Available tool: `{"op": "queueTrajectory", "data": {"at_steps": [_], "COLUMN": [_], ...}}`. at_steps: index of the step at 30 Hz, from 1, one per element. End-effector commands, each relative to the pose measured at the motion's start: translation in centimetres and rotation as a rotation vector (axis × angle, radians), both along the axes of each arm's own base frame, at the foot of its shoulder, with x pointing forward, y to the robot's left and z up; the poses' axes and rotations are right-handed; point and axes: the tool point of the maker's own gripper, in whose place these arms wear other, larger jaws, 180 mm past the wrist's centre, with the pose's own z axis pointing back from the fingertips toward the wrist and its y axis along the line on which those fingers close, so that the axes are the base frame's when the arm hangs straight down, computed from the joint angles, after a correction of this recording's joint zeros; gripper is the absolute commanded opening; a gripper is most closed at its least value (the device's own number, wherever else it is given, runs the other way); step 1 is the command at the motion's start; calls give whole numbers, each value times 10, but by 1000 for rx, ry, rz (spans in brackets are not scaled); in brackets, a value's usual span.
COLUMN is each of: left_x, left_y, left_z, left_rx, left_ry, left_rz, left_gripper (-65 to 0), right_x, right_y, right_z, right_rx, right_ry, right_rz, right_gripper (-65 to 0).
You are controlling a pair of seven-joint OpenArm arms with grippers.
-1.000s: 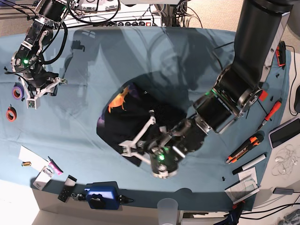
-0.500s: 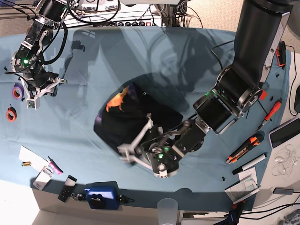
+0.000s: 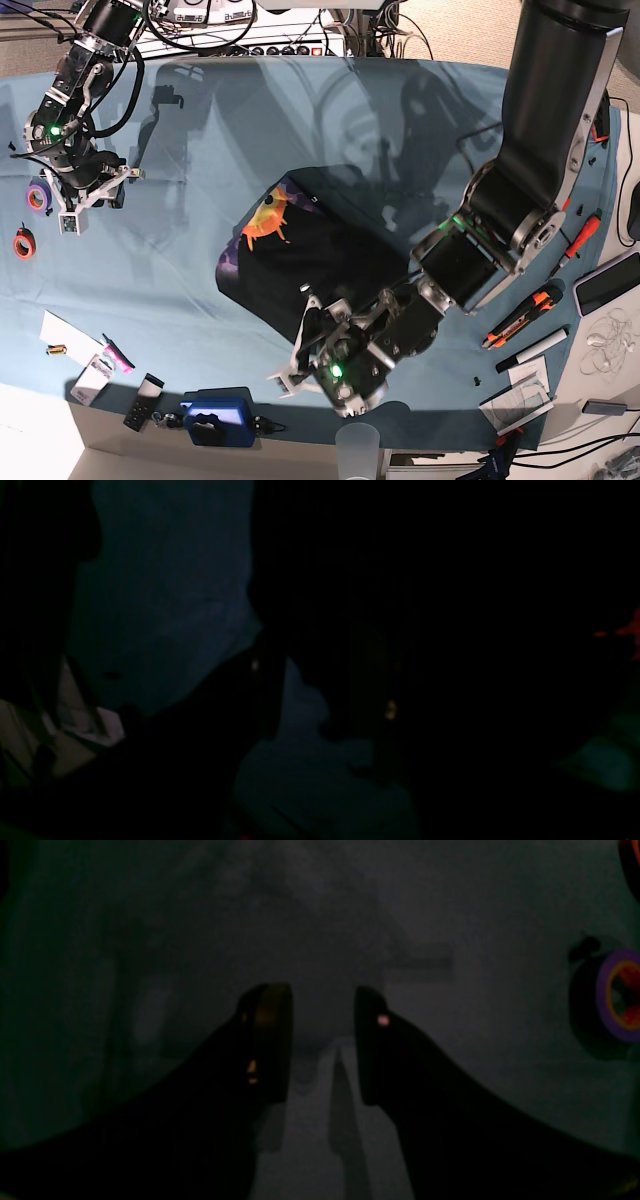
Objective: Layout the t-shirt on the table in an organized manner, then fold the t-shirt properly
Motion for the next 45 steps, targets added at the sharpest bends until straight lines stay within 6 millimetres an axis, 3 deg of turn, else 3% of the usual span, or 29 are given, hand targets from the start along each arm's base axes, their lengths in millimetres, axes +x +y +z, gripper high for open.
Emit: {"op": "queueTrajectory", "data": {"at_steps": [1, 4, 9, 13, 15, 18, 22, 25, 31, 33, 36, 39, 45], "left_x": [14, 23, 32, 37, 41, 46, 52, 46, 24, 15, 1, -17, -56], "left_y": [-1, 9, 12, 9, 16, 44, 110, 155, 222, 241, 269, 288, 301], "left_z": [24, 31, 51, 88, 112, 147, 175, 172, 136, 129, 125, 121, 93], "left_rx": [-6, -9, -146, -367, -475, -605, -719, -749, -740, -730, -715, -699, -662], "left_ry": [-60, -90, -71, -56, -79, -151, -284, -326, -291, -300, -331, -359, -357], "left_rz": [5, 73, 158, 159, 153, 165, 278, 343, 466, 502, 551, 577, 609], "left_gripper": [-414, -414, -414, -416, -416, -429, -462, -462, -474, -474, -474, -474, -474], "right_x": [10, 13, 26, 40, 47, 58, 74, 81, 100, 105, 111, 117, 117], "right_y": [-4, 3, 52, 75, 80, 86, 110, 146, 226, 249, 277, 291, 285], "right_z": [16, 18, 41, 74, 88, 101, 112, 110, 105, 95, 65, 38, -20], "right_rx": [-16, 8, 196, 368, 405, 413, 422, 428, 334, 324, 380, 450, 427], "right_ry": [-53, -74, -221, -379, -427, -451, -466, -432, -424, -403, -315, -246, -110], "right_rz": [8, 42, 239, 279, 295, 321, 399, 504, 700, 737, 758, 741, 683], "right_gripper": [-441, -441, -441, -441, -460, -566, -637, -637, -637, -637, -637, -637, -637]}}
